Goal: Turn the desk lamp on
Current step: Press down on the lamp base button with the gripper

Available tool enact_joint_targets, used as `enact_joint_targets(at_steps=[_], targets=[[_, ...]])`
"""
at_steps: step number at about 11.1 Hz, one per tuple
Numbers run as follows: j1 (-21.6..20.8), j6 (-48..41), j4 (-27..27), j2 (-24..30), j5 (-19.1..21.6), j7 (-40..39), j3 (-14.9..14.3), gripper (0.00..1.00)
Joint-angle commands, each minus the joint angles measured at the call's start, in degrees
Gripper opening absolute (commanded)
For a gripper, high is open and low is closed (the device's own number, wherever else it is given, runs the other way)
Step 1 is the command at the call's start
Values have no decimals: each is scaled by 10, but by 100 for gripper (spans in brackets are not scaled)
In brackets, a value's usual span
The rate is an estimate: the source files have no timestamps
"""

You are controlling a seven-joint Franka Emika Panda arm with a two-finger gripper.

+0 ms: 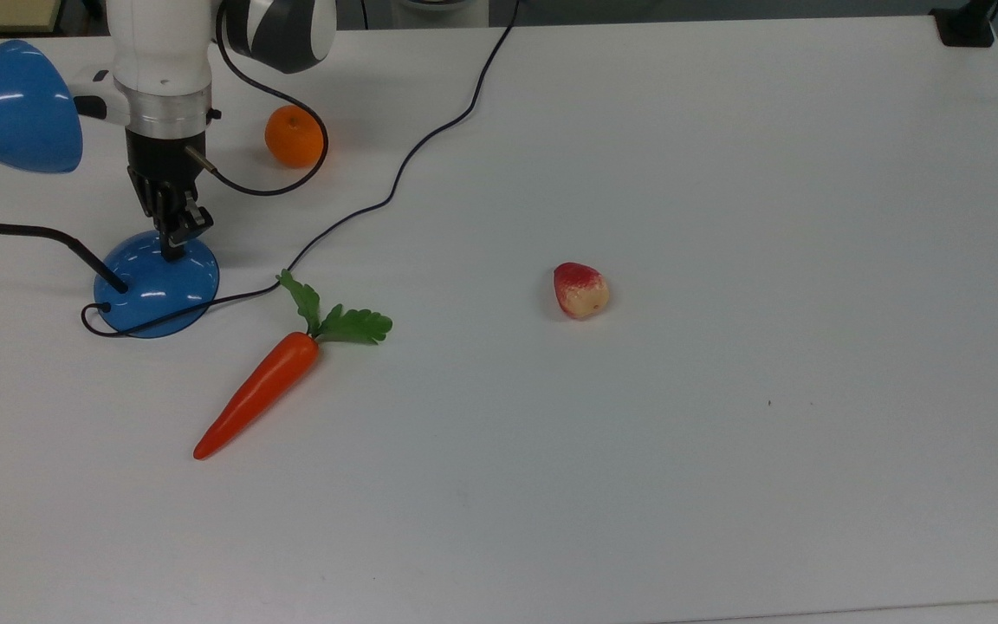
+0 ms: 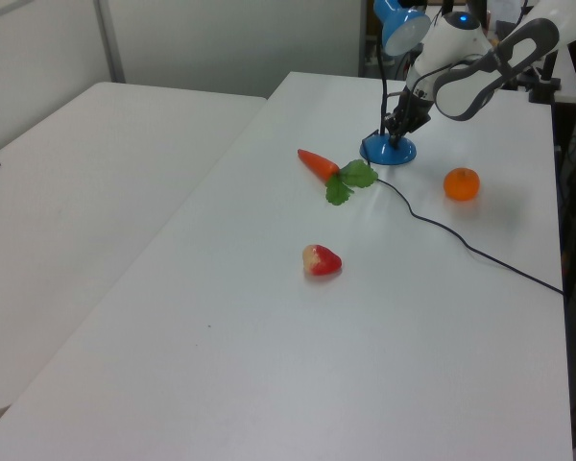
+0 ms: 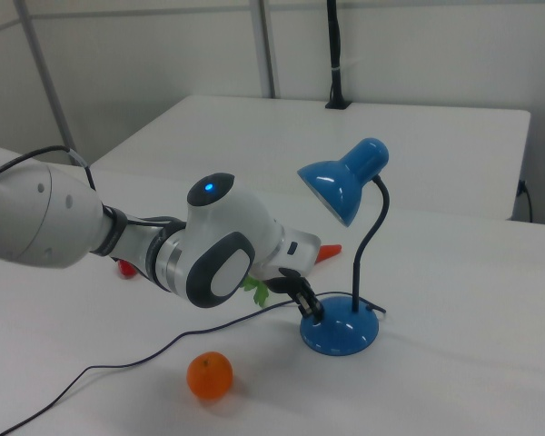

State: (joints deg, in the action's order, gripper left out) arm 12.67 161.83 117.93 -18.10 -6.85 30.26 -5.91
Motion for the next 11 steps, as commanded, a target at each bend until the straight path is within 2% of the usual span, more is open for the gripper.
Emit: enact_joint_targets(at_steps=[1,10,11], targets=[[1,8,17,8,-15,-5,-5,0],[11,20,12,-15,-14,-5,-7,0],[10,45,13,-21,-14,-4,-7,0]])
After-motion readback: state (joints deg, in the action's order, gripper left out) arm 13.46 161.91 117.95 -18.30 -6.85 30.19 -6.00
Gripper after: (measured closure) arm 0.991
